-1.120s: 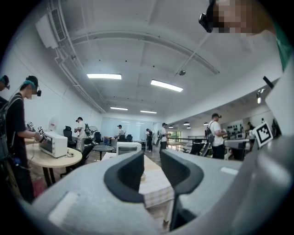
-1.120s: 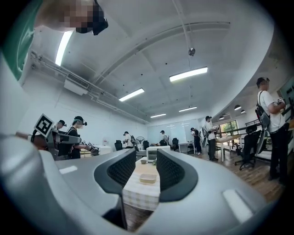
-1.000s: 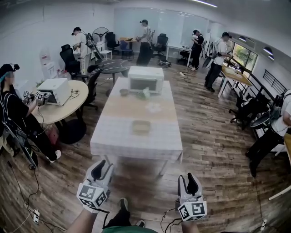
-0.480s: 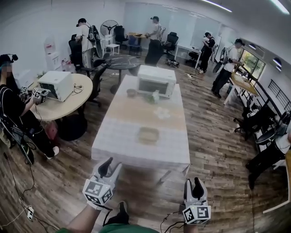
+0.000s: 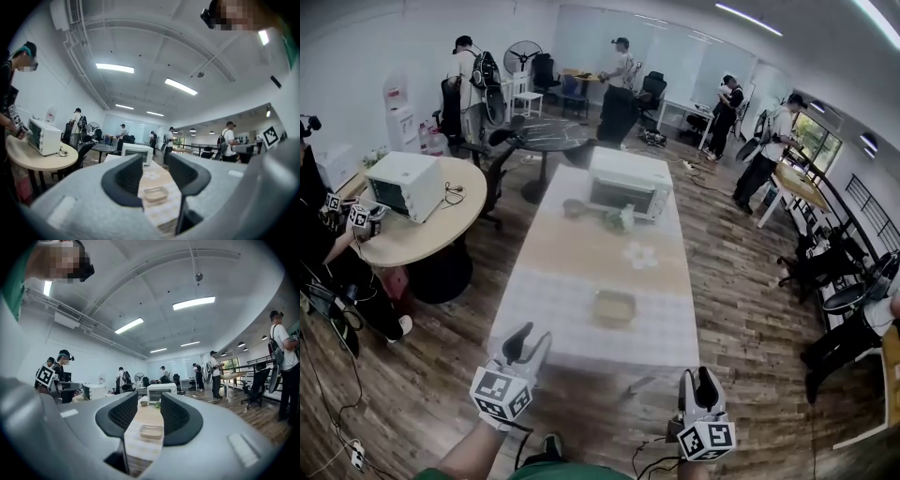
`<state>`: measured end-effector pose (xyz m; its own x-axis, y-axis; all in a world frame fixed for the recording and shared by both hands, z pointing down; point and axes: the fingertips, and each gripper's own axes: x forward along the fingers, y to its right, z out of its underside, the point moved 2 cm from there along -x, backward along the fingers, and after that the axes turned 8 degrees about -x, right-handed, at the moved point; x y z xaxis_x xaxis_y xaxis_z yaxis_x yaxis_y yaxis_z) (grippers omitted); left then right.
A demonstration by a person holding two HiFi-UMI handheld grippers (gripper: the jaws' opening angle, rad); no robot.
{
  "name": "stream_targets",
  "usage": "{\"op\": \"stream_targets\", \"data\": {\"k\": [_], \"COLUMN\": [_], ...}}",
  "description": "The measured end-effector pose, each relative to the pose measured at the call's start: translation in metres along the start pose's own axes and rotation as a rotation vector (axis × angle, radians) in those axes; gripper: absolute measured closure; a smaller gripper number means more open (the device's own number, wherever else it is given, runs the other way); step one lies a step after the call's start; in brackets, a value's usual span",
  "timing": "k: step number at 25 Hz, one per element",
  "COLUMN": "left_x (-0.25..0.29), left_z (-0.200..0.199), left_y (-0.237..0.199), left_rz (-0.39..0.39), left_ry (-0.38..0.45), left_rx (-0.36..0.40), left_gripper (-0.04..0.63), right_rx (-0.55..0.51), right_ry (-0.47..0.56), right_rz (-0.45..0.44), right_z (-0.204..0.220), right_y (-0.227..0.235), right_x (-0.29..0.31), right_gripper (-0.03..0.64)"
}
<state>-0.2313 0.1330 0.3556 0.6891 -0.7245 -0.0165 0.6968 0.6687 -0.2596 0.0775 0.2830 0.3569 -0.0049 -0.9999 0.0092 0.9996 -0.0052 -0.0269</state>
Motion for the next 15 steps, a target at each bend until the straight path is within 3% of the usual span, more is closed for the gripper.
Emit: {"op": "stream_targets", "data": {"k": [6, 15], "left_x": [0.030, 0.080], "left_z": [0.016, 0.025], "left_y": [-0.045, -0.067], "left_rz": [0.012, -0.016], "left_ry": [-0.053, -0.094], "left_rx": [-0.063, -0.059], "left_gripper": [0.423, 0.423], "right_rx": [0.070, 0.111], "right_ry": [-0.064, -0.101], "right_rz": [-0.012, -0.045], "right_z": [0.018, 0.046], "right_y": [-0.013, 0.008], "right_x": [0.050, 0.107], "right_gripper": [0.480, 0.480]}}
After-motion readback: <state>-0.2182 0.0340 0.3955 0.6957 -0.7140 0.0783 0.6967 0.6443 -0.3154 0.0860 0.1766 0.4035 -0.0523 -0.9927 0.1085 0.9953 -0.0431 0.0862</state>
